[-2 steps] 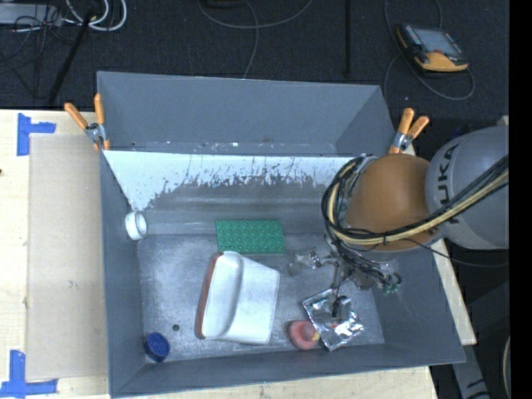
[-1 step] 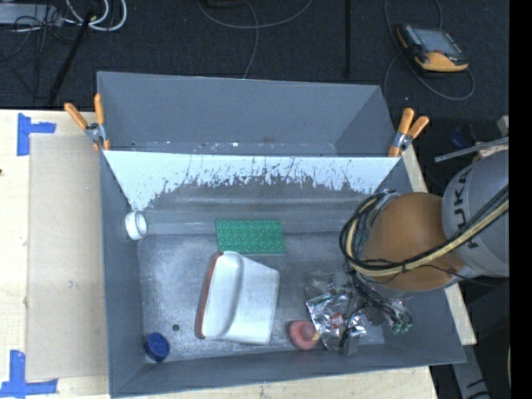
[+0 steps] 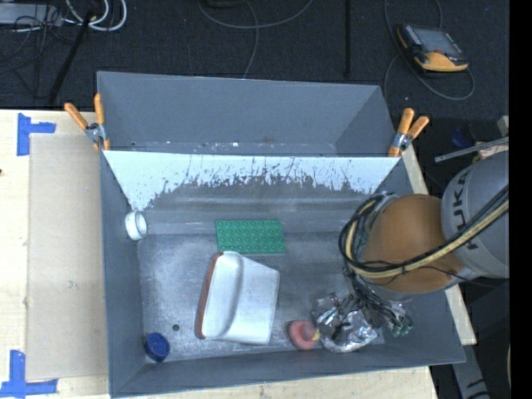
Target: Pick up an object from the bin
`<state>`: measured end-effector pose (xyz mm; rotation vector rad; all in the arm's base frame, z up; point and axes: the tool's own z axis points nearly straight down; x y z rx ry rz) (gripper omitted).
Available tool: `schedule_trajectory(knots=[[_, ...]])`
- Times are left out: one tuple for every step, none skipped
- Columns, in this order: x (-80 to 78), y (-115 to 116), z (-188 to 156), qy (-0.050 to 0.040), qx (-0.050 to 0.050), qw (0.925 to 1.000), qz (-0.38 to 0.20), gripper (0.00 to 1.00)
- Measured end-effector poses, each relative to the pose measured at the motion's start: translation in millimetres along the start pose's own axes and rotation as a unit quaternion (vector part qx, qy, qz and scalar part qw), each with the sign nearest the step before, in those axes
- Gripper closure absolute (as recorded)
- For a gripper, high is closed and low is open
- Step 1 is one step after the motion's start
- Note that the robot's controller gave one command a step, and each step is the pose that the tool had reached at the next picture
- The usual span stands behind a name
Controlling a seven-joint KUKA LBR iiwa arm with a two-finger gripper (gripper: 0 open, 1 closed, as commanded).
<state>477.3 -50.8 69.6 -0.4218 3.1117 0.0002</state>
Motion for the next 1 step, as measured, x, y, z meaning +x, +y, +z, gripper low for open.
schedule_trajectory(knots=[[-9.1,-9.9,-170.1,-0.0037,0.002,0.9996,-0.029,1.00]])
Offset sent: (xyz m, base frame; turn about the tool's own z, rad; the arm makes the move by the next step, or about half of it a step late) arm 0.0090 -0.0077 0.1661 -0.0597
